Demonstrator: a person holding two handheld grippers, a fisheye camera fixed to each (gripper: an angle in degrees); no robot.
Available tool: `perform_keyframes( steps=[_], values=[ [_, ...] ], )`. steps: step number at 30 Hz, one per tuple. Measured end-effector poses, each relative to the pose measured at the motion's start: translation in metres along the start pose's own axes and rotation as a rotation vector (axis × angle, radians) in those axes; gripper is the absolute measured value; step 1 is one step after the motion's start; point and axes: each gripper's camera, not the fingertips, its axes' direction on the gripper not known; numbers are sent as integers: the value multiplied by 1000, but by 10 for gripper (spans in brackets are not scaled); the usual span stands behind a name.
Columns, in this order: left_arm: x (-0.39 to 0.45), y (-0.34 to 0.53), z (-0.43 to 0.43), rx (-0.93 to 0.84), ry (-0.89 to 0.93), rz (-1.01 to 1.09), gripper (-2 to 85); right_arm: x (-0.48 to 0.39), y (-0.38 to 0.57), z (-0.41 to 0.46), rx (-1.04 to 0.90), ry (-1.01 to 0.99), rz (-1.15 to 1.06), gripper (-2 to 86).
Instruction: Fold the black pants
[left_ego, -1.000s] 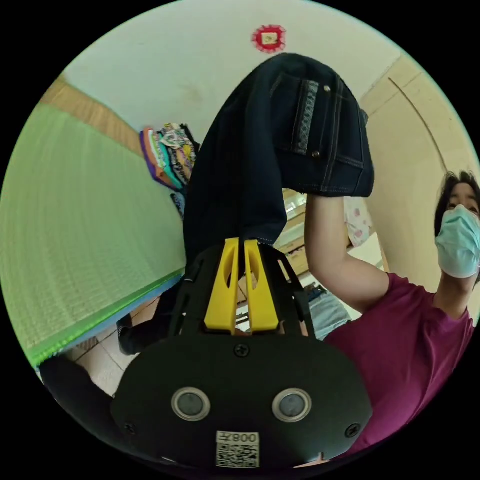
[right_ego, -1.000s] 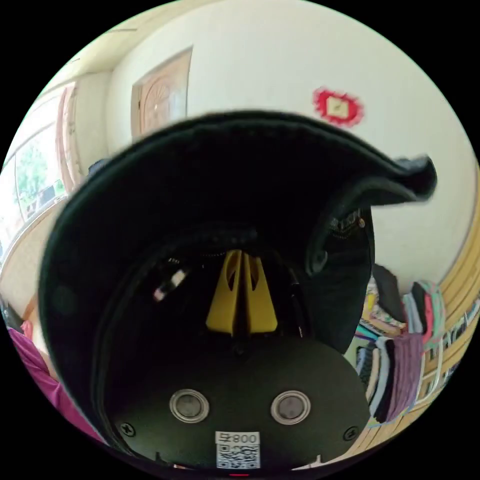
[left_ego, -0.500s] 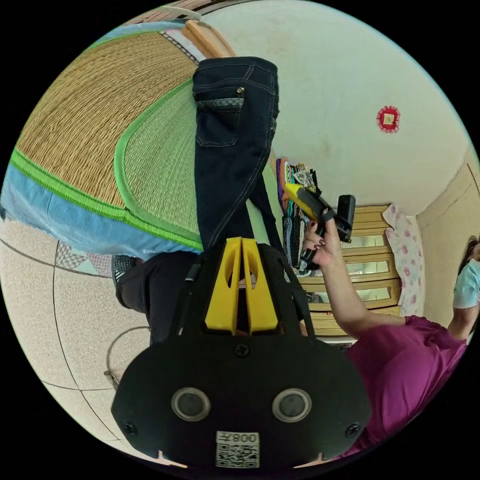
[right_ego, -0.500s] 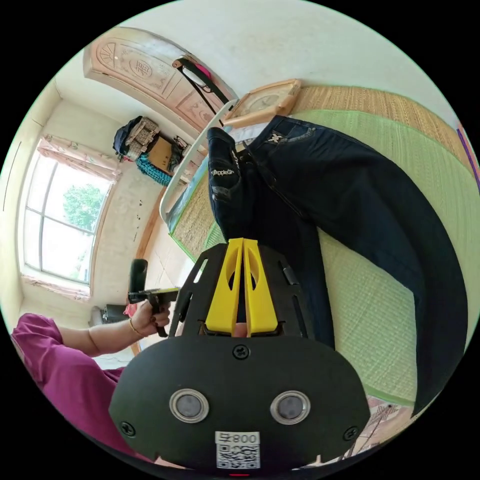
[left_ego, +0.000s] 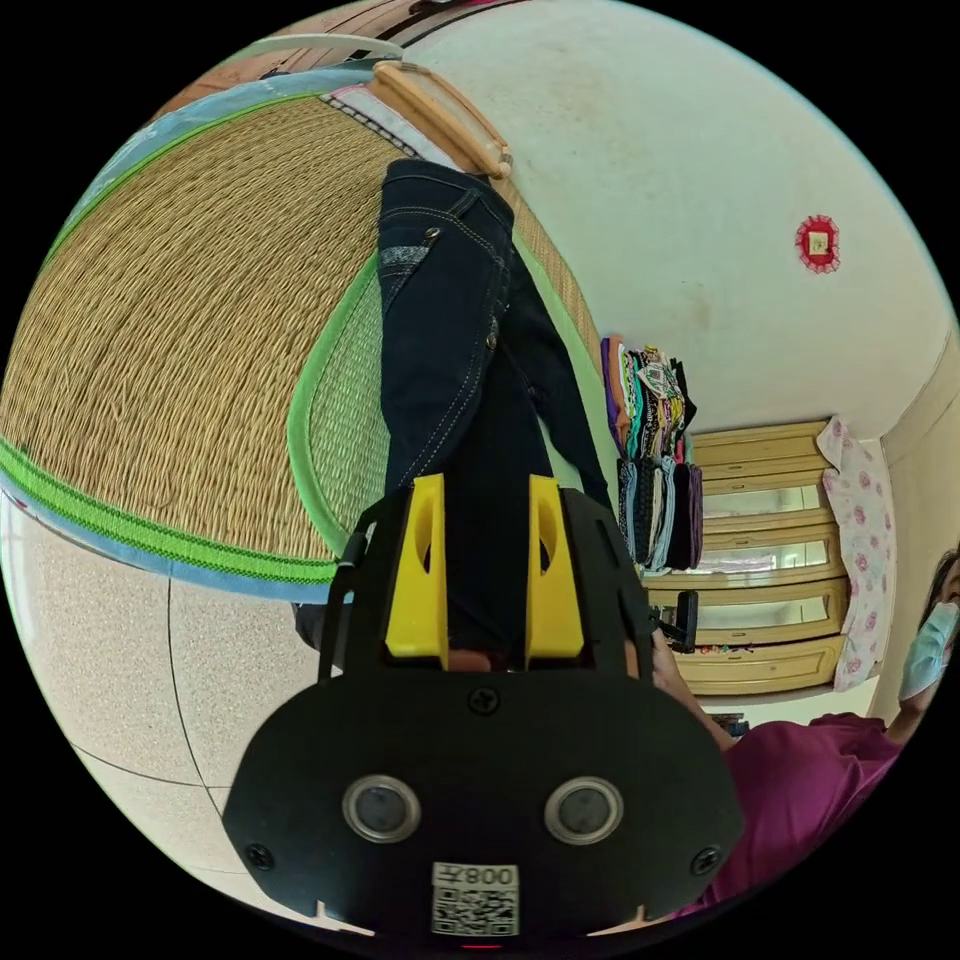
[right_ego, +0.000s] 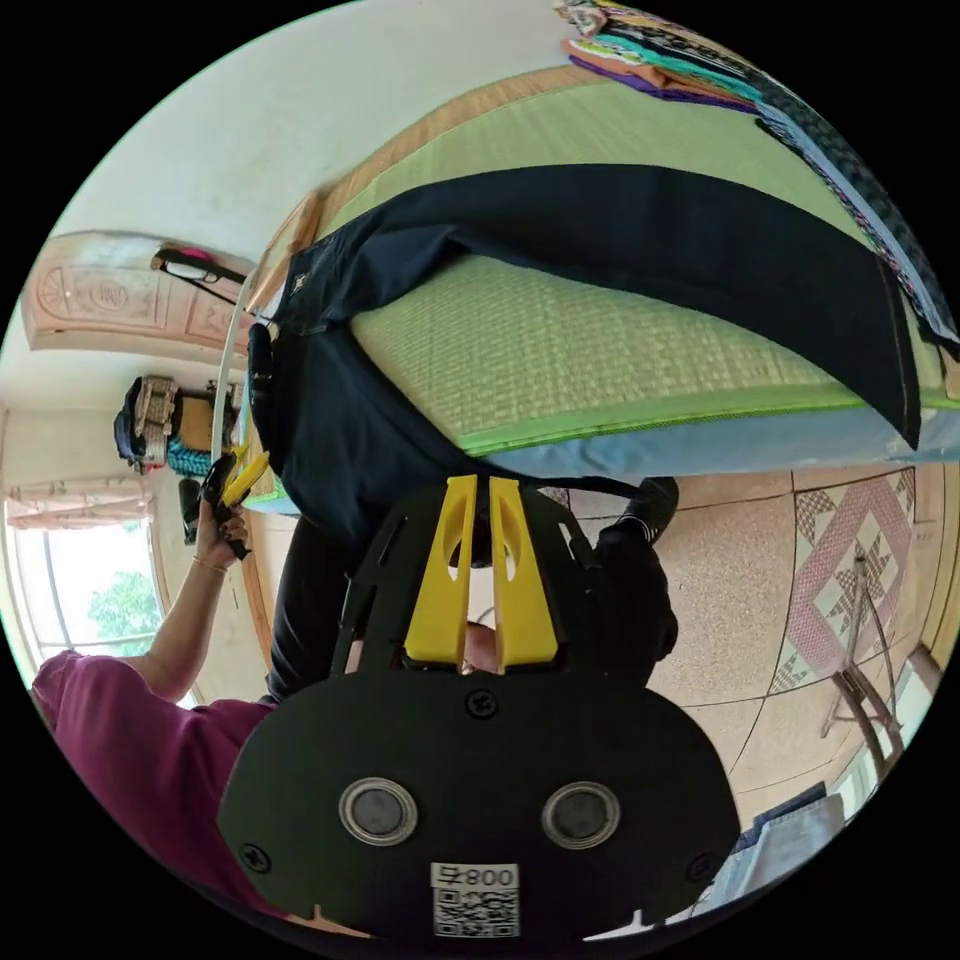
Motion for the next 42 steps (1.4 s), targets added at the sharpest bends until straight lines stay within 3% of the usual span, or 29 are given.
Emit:
perform_keyframes(
  steps=[5, 11, 21, 30, 35, 42],
  values=[
    [-15, -16, -4, -51, -57, 24, 121, 28, -25, -36, 71, 61, 62, 60],
    [-42, -29, 3, -108, -49, -14, 114, 18, -26, -12, -46, 44, -13, 67],
    [-69, -40, 3, -164, -62, -35, 104, -48, -48, 53, -282, 331, -422, 98],
    [-88, -39, 10, -140, -1, -104, 32, -48, -56, 71, -406, 381, -425, 20],
    [-79, -35, 6, -100, 78, -72, 6, -35, -50, 36, -403, 347, -408, -1],
    [-53, -15, -2, -1, 222, 8, 1, -40, -42, -97, -234, 335, -423, -7]
  ],
)
